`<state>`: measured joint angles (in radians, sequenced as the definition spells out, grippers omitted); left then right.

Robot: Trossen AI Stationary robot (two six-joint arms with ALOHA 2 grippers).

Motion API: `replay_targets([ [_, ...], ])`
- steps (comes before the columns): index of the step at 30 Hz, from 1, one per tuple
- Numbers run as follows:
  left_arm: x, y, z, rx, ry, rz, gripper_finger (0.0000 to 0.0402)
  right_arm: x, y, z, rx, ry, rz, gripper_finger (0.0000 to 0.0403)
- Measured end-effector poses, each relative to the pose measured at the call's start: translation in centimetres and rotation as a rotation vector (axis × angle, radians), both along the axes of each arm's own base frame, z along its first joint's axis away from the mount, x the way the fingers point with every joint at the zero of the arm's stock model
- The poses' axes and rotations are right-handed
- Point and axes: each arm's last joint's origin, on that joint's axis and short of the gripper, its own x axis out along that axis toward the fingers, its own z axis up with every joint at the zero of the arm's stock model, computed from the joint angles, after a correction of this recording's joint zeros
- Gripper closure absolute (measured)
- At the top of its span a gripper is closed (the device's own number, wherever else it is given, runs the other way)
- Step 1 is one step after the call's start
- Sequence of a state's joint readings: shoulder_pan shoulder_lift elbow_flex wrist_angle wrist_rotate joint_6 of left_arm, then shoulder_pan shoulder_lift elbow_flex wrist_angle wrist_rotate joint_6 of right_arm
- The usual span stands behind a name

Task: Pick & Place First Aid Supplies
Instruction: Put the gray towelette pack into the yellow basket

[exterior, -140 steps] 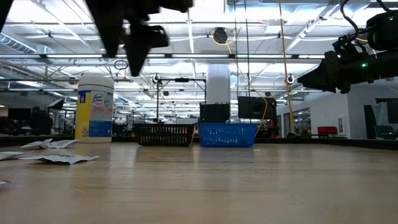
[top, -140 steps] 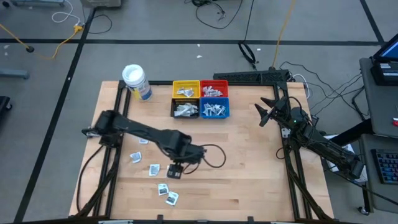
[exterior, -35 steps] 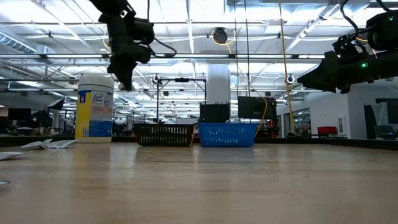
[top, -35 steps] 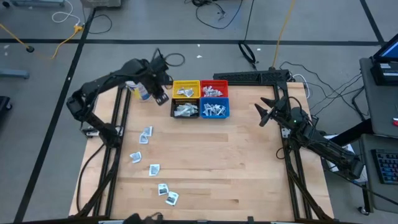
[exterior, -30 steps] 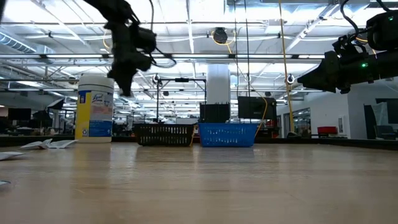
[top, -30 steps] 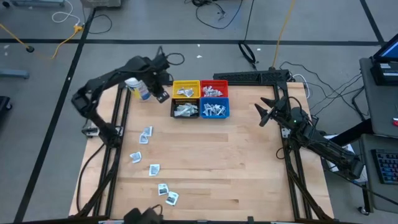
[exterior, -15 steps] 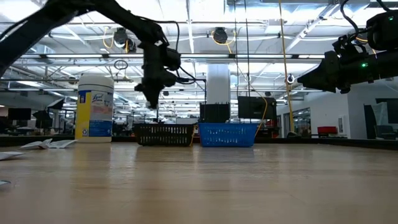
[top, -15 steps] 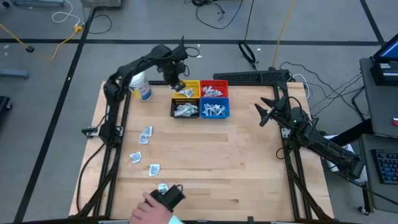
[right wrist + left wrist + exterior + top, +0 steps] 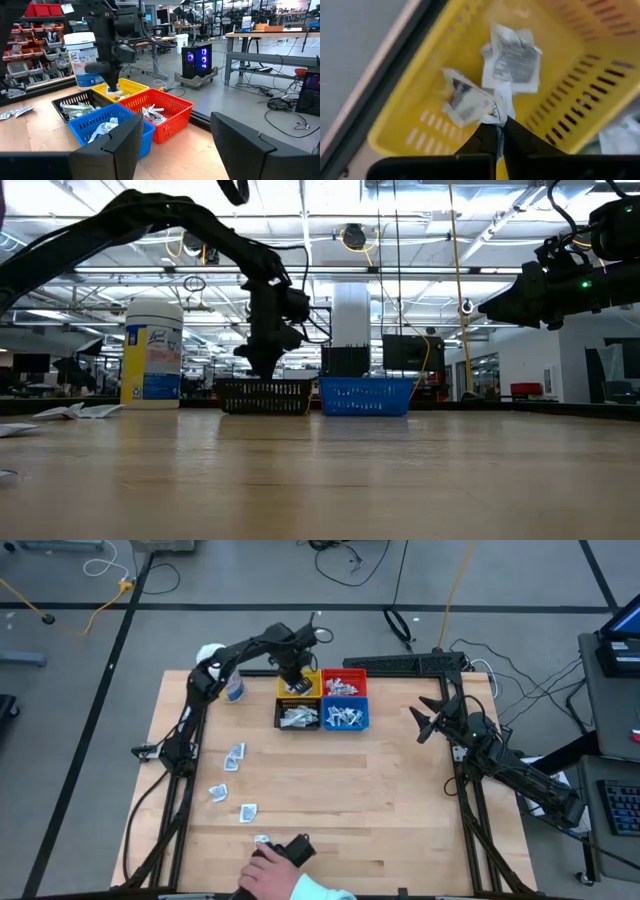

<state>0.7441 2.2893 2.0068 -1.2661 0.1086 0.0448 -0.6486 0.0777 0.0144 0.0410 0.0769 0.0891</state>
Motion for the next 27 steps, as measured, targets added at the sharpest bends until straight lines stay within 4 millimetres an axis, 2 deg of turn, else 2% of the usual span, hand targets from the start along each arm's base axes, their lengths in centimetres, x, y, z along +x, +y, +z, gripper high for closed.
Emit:
replay_targets([
  [4, 0.1, 0.3, 0.3, 0.06, 0.0, 0.033, 0.0353, 0.0, 0.0, 0.0, 0.0, 0.0, 0.0, 0.0175],
  [12, 0.1, 0.3, 0.5, 0.068, -0.005, 0.029, 0.0225, 0.0, 0.0, 0.0, 0.0, 0.0, 0.0, 0.0174],
  [16, -0.1, 0.1, 1.8, 0.047, 0.017, 0.063, 0.0179, 0.0, 0.0, 0.0, 0.0, 0.0, 0.0, 0.0175],
  [21, -0.4, -0.7, 3.8, 0.004, 0.071, 0.159, 0.0156, 0.0, 0.0, 0.0, 0.0, 0.0, 0.0, 0.0175],
  [27, -1.0, -2.3, 6.4, -0.003, 0.095, 0.286, 0.0161, 0.0, 0.0, 0.0, 0.0, 0.0, 0.0, 0.0174],
])
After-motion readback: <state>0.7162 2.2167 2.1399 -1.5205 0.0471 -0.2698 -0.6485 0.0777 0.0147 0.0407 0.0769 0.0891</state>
